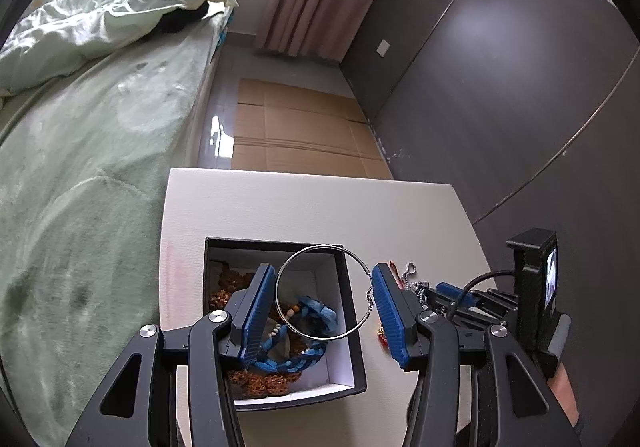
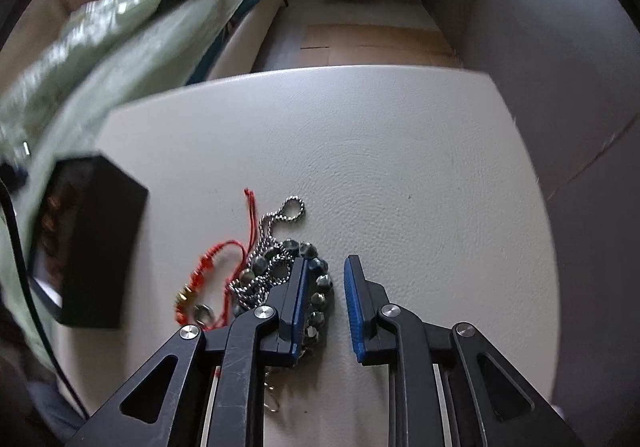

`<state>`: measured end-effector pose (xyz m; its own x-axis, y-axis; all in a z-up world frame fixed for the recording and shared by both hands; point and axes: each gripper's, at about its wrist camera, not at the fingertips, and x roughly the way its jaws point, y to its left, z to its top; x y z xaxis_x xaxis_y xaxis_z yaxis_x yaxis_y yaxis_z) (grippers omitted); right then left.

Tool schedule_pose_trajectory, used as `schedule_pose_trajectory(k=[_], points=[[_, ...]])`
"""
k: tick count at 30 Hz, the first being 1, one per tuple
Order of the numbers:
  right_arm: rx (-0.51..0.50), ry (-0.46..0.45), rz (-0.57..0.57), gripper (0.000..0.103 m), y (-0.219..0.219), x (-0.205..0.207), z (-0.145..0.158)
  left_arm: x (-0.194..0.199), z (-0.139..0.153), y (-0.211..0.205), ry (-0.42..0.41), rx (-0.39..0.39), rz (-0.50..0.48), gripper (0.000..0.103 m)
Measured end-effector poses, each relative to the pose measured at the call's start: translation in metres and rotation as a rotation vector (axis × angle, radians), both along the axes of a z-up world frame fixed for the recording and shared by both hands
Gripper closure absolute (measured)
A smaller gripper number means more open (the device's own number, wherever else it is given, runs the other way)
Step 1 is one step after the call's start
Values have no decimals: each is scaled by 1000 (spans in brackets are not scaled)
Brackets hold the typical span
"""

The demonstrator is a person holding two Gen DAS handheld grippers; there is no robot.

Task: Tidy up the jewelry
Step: 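Lift the grey bead chain up from the table with the right tool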

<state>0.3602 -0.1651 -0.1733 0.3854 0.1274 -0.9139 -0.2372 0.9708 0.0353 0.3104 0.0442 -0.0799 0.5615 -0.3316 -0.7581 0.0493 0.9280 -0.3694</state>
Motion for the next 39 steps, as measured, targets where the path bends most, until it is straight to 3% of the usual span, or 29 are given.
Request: schedule_pose_trajectory(k=[3, 7, 16, 34, 39], points=[[-5, 3, 2, 93, 1, 0, 2, -1, 1, 0, -2, 0, 0, 51], [71, 0, 1, 93, -6, -3, 11, -4, 3, 0, -8, -2, 0, 51], [216, -143, 13, 93, -9, -28, 70, -11, 14, 4, -31, -13, -2, 51], [301, -382, 9, 93, -5, -66, 175, -16, 28, 24, -62, -80, 12, 51], [280, -428, 16, 93, 2, -72, 205, -19, 32, 28, -73, -98, 9, 51]])
